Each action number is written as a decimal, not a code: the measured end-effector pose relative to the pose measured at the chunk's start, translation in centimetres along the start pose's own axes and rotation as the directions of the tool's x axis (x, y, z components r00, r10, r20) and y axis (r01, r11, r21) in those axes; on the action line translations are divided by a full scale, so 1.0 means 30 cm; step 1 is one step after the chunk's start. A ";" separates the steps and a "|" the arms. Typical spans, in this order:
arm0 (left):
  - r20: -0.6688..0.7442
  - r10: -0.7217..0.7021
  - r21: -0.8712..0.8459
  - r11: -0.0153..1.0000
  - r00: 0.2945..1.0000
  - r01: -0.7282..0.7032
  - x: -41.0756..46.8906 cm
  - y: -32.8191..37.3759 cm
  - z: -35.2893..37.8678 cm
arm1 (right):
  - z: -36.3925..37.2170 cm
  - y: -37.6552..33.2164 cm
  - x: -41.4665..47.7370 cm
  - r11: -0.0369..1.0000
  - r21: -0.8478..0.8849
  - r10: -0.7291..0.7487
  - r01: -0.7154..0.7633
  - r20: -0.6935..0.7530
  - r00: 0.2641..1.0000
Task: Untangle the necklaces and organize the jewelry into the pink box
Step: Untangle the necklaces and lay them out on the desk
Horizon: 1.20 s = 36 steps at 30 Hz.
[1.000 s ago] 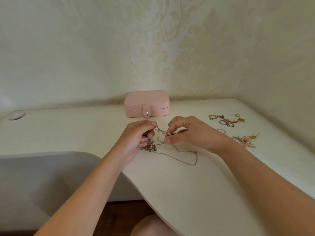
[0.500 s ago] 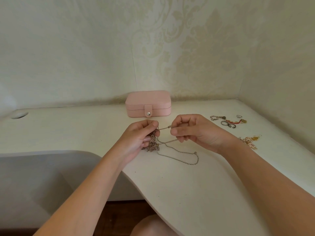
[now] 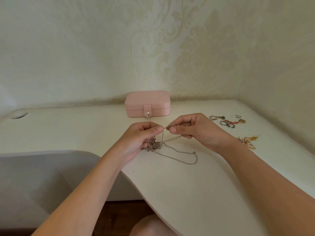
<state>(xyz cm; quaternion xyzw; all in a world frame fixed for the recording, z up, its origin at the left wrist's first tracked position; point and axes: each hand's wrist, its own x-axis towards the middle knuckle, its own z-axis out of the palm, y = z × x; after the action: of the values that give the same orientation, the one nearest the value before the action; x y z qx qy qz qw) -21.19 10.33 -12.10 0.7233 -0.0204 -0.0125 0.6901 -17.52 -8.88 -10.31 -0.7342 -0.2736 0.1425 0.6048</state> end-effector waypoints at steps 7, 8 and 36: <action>-0.018 -0.012 0.009 1.000 1.000 0.012 -0.002 0.007 0.003 | -0.001 -0.008 0.000 0.999 -0.027 0.026 -0.027 -0.025 0.999; -0.016 -0.015 0.004 1.000 1.000 0.015 -0.002 0.007 0.003 | 0.000 -0.007 0.000 0.999 -0.030 0.032 -0.033 -0.026 0.999; 0.052 -0.038 -0.312 0.949 0.998 0.052 0.026 -0.027 -0.021 | 0.031 0.003 0.014 0.972 -0.234 0.008 -0.029 -0.090 0.996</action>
<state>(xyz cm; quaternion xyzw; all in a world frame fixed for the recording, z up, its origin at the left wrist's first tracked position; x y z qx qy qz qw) -20.38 10.97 -12.88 0.6047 -0.0174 -0.0477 0.7949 -17.68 -7.91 -10.57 -0.8087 -0.2549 0.0819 0.5237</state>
